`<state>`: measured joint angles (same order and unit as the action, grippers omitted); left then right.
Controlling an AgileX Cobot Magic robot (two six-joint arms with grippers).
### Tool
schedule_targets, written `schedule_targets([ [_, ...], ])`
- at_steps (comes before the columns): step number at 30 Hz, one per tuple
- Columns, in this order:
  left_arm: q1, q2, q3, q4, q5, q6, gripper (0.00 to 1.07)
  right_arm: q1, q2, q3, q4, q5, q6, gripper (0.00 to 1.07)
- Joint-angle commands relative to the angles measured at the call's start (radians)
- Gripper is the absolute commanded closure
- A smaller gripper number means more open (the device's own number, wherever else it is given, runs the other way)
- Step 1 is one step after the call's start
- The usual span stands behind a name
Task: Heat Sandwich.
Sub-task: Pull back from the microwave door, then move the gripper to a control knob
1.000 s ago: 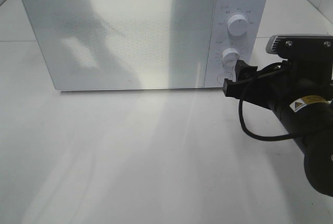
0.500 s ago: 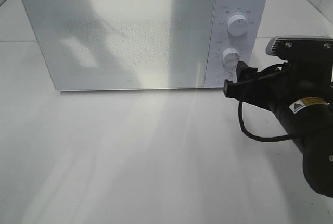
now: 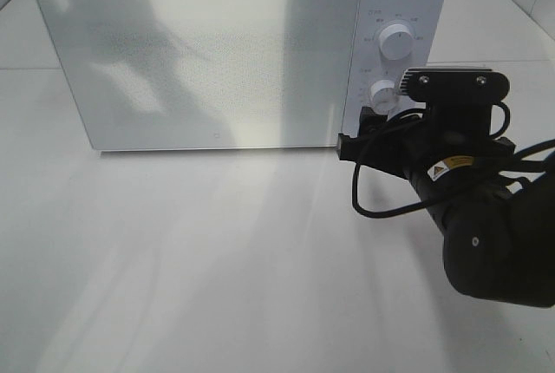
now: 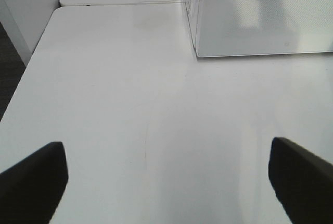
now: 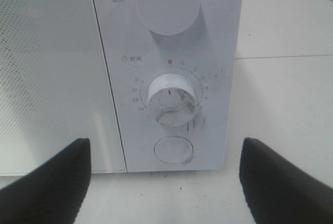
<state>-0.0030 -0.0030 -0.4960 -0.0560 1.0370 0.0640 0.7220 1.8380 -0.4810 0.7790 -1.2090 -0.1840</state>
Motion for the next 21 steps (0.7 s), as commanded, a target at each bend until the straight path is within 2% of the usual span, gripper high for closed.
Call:
schedule_targets([
  [1, 0.003, -0.028, 0.003, -0.008, -0.008, -0.001, 0.05, -0.035, 0.024, -0.043, -0.051, -0.038, 0.007, 0.31],
  [21, 0.003, -0.028, 0.003, -0.008, -0.008, -0.001, 0.05, -0.143, 0.167, -0.208, -0.12, 0.01, 0.052, 0.31],
])
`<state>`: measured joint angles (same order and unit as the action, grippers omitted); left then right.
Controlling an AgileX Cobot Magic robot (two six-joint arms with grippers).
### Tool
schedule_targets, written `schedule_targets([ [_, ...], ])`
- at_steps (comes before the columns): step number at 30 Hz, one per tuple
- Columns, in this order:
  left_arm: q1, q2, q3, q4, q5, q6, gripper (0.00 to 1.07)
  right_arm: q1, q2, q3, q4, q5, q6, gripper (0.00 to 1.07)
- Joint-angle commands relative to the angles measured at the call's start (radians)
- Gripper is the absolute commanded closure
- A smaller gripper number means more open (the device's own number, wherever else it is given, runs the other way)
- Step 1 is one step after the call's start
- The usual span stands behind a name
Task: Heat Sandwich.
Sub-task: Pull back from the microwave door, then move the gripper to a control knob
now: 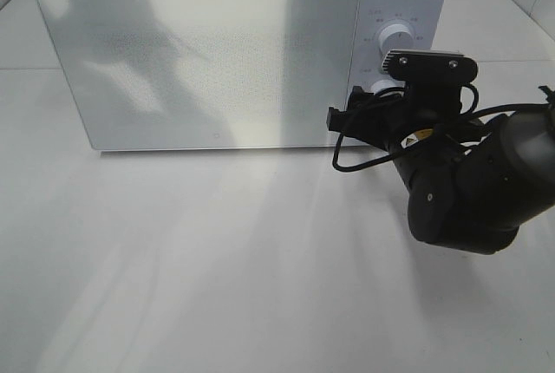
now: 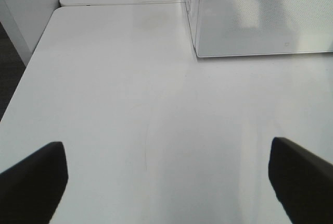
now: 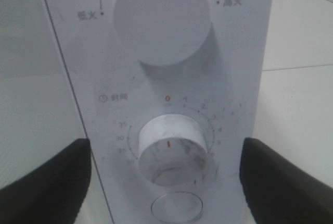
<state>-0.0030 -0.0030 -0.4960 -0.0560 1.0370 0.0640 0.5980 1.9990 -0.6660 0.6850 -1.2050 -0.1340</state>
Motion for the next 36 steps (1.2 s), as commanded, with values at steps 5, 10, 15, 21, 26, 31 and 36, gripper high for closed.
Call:
schedule_targets([
  [5, 0.003, -0.028, 0.003, -0.008, -0.008, -0.001, 0.05, -0.038, 0.029, -0.058, -0.067, 0.018, 0.001, 0.31],
  [10, 0.003, -0.028, 0.003, -0.008, -0.008, -0.001, 0.05, -0.037, 0.029, -0.057, -0.071, 0.018, 0.001, 0.31],
  [15, 0.003, -0.028, 0.003, -0.008, -0.008, -0.001, 0.05, -0.037, 0.029, -0.057, -0.068, 0.018, 0.001, 0.32],
  [21, 0.003, -0.028, 0.003, -0.008, -0.008, -0.001, 0.05, -0.037, 0.029, -0.057, -0.065, 0.038, 0.001, 0.41],
  [26, 0.003, -0.028, 0.003, -0.008, -0.008, -0.001, 0.05, -0.037, 0.029, -0.057, -0.049, 0.042, -0.004, 0.64],
  [31, 0.003, -0.028, 0.003, -0.008, -0.008, -0.001, 0.05, -0.037, 0.029, -0.057, -0.049, 0.039, -0.049, 0.95],
  [36, 0.003, -0.028, 0.003, -0.008, -0.008, -0.001, 0.05, -0.037, 0.029, -0.057, -0.049, 0.03, -0.058, 1.02],
])
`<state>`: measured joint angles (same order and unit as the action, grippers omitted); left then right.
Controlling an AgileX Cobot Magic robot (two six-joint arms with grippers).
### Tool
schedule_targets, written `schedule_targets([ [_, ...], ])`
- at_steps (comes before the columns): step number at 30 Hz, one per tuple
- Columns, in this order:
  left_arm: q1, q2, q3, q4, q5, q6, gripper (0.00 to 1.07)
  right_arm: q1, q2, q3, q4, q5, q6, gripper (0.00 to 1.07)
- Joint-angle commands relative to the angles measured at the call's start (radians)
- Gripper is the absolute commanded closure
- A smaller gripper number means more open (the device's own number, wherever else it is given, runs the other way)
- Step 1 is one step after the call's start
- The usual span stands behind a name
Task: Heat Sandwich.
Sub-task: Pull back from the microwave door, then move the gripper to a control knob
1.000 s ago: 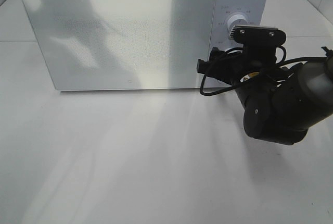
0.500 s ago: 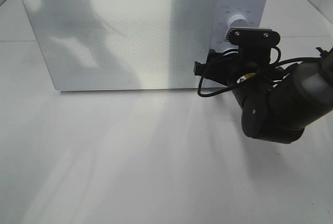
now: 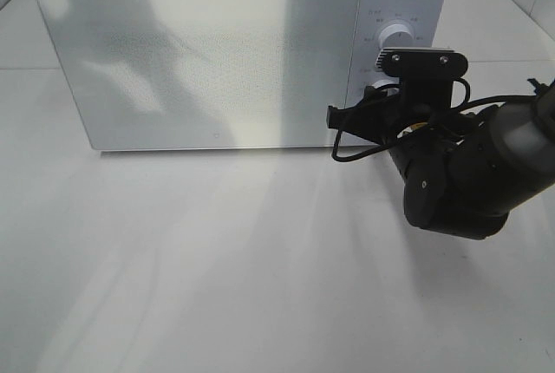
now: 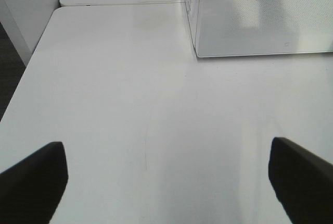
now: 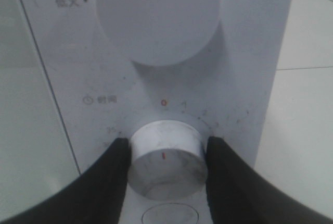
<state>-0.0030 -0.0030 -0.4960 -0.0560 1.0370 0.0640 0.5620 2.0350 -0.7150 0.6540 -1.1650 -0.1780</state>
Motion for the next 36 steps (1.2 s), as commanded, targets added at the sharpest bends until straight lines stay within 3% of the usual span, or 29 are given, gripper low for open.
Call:
schedule_targets([
  [1, 0.003, -0.028, 0.003, -0.008, -0.008, -0.001, 0.05, -0.001, -0.007, -0.008, -0.018, -0.017, -0.014, 1.01],
  [16, 0.003, -0.028, 0.003, -0.008, -0.008, -0.001, 0.05, -0.001, -0.007, -0.008, -0.022, -0.092, 0.113, 0.99],
  [36, 0.003, -0.028, 0.003, -0.008, -0.008, -0.001, 0.05, -0.002, -0.007, -0.008, -0.029, -0.135, 0.953, 0.99],
])
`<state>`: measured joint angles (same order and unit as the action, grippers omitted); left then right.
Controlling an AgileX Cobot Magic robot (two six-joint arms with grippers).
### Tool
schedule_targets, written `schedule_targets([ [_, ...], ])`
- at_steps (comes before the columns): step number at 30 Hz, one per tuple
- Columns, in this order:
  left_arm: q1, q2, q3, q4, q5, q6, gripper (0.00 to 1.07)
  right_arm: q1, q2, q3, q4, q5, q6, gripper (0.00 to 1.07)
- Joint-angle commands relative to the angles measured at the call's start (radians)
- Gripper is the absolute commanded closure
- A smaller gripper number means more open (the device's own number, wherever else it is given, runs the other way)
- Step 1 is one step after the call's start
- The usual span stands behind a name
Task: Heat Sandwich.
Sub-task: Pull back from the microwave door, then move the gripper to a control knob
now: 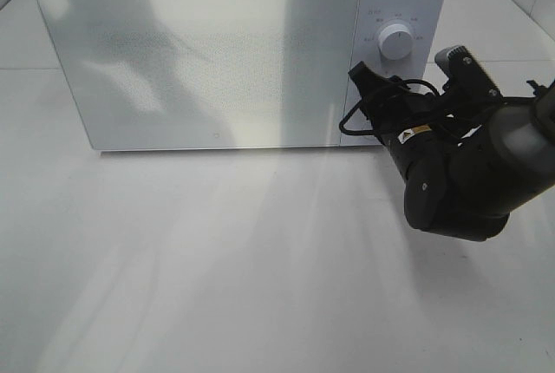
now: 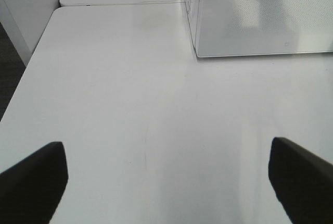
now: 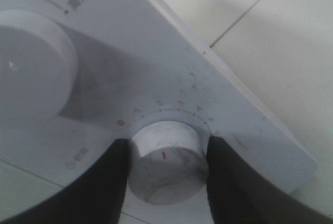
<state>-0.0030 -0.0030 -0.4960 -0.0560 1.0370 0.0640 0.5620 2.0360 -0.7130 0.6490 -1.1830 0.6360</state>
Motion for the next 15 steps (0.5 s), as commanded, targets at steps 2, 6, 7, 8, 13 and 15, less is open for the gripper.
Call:
schedule_targets([
  [2, 0.003, -0.028, 0.003, -0.008, -0.008, -0.001, 0.05, -0.002, -0.008, -0.01, -0.024, -0.117, 0.222, 0.99],
  [6, 0.003, -0.028, 0.003, -0.008, -0.008, -0.001, 0.05, -0.002, -0.008, -0.01, -0.024, -0.114, 0.363, 0.99],
  [7, 0.003, -0.028, 0.003, -0.008, -0.008, -0.001, 0.05, -0.002, -0.008, -0.01, -0.024, -0.114, 0.43, 0.99],
  [8, 0.003, -0.028, 0.003, -0.008, -0.008, -0.001, 0.05, -0.002, -0.008, -0.01, -0.024, -0.114, 0.43, 0.99],
  [13, 0.003, -0.028, 0.003, -0.008, -0.008, -0.001, 0.05, -0.002, -0.008, -0.01, -0.024, -0.114, 0.597, 0.99],
  [15, 0.003, -0.028, 0.003, -0.008, -0.008, -0.001, 0.05, -0.002, -0.008, -0.01, -0.024, -0.114, 0.651, 0.99],
])
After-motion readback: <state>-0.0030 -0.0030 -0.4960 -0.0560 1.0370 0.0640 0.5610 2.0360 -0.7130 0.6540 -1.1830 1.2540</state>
